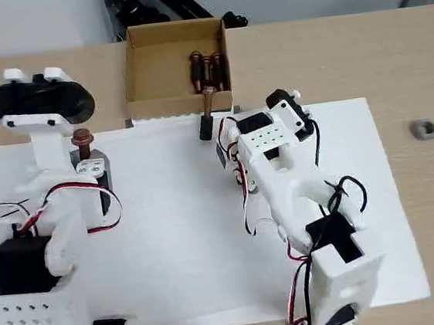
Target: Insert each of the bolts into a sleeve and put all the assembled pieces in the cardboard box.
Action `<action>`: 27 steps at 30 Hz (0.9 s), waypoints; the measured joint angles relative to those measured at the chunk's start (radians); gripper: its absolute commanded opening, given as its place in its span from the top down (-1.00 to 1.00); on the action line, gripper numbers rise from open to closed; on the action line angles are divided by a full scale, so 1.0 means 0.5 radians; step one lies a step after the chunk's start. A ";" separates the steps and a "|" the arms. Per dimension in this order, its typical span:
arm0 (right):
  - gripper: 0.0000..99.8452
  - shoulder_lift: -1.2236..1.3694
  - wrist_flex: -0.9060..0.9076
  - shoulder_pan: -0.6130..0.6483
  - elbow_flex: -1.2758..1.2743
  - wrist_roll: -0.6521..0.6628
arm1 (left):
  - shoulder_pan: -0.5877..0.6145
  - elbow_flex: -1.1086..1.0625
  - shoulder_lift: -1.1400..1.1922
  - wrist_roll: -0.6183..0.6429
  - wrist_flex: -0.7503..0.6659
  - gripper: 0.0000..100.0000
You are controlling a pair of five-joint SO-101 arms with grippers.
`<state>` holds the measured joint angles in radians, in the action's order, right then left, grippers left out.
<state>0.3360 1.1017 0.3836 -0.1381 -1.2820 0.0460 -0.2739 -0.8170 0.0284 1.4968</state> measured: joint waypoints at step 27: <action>0.62 0.101 -0.252 -0.068 -0.015 -0.009 | 0.000 -0.129 0.000 -0.025 0.000 0.99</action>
<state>0.3867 0.9759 0.3498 -0.1458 -1.2866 0.0460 -0.3383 -0.8170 0.0161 1.4968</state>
